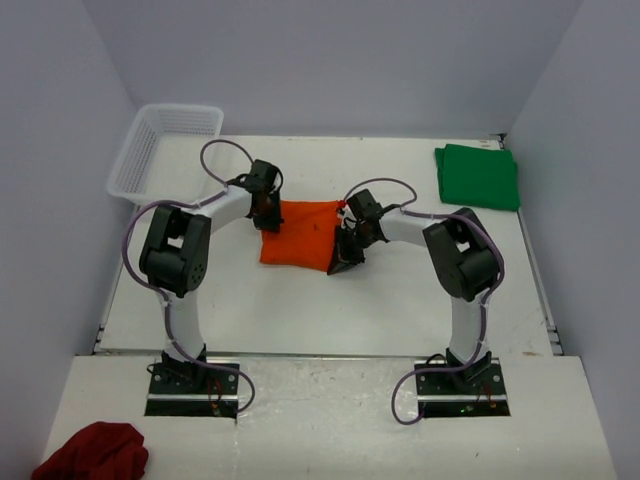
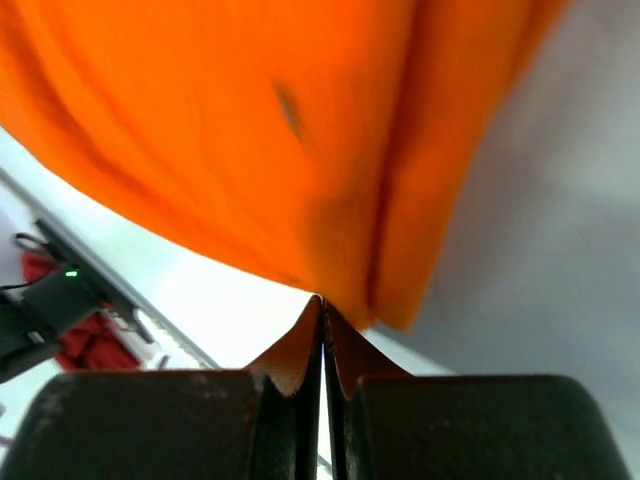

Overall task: Fold and stack the t-shirts
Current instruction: Smooth out wrinkles on the folded tshirt, then put the neatly folded tshirt into the corner of the board with the right arm

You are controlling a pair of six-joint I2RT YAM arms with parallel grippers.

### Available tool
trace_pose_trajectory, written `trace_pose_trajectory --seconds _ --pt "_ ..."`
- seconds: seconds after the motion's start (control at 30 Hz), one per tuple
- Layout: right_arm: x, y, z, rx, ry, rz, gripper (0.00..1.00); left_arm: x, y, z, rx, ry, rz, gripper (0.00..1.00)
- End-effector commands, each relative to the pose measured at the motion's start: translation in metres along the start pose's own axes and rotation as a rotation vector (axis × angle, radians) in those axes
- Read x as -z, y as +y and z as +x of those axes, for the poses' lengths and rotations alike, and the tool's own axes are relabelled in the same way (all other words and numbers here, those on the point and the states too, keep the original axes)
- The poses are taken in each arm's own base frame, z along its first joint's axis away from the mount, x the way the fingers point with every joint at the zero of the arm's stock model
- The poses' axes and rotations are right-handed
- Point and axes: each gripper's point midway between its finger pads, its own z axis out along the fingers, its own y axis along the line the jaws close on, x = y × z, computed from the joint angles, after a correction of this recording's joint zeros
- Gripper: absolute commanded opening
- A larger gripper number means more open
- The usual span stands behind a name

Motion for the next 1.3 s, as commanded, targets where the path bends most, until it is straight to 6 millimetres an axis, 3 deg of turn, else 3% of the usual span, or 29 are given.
trace_pose_trajectory --seconds 0.0,0.2,0.27,0.33,0.37,0.4,0.47,0.57,0.63,0.73,0.87,0.97,1.07,1.27 --pt "0.017 -0.019 0.005 0.057 -0.068 0.14 0.0 -0.004 0.009 0.001 0.013 -0.012 -0.024 0.0" --pt "0.083 0.023 -0.007 0.168 -0.196 0.146 0.0 0.007 0.002 -0.009 0.01 -0.049 -0.003 0.0" --pt "0.104 0.042 -0.013 0.208 -0.248 0.121 0.0 0.023 -0.006 -0.02 -0.002 -0.094 0.01 0.0" --pt "0.115 0.048 -0.016 0.222 -0.264 0.122 0.04 0.039 -0.015 -0.033 -0.016 -0.136 0.027 0.0" --pt "0.118 0.05 -0.02 0.226 -0.276 0.125 0.1 0.046 -0.02 -0.037 -0.02 -0.147 0.036 0.0" --pt "0.121 0.053 -0.025 0.235 -0.285 0.123 0.28 0.057 -0.028 -0.047 -0.023 -0.173 0.053 0.0" --pt "0.125 0.055 -0.036 0.225 -0.296 0.115 0.48 0.073 -0.04 -0.053 -0.039 -0.194 0.084 0.0" --pt "0.115 0.045 -0.048 0.176 -0.251 0.091 0.71 0.093 -0.058 -0.06 -0.058 -0.218 0.116 0.0" --pt "0.105 0.041 -0.057 0.165 -0.223 0.072 0.92 0.101 -0.069 -0.057 -0.065 -0.209 0.153 0.0" --pt "0.09 0.038 -0.07 0.16 -0.191 0.053 0.94 0.104 -0.079 -0.05 -0.084 -0.205 0.168 0.0" --pt "0.072 0.037 -0.084 0.158 -0.165 0.03 0.87 0.101 -0.097 -0.034 -0.104 -0.177 0.193 0.0" --pt "0.06 0.024 -0.089 0.121 -0.149 0.034 0.83 0.094 -0.103 -0.02 -0.111 -0.153 0.185 0.0" --pt "0.051 0.017 -0.088 0.098 -0.139 0.025 0.81 0.081 -0.099 -0.009 -0.104 -0.127 0.161 0.0" --pt "0.036 0.002 -0.079 0.05 -0.111 0.035 0.8 0.057 -0.063 0.002 -0.064 -0.106 -0.029 0.0"
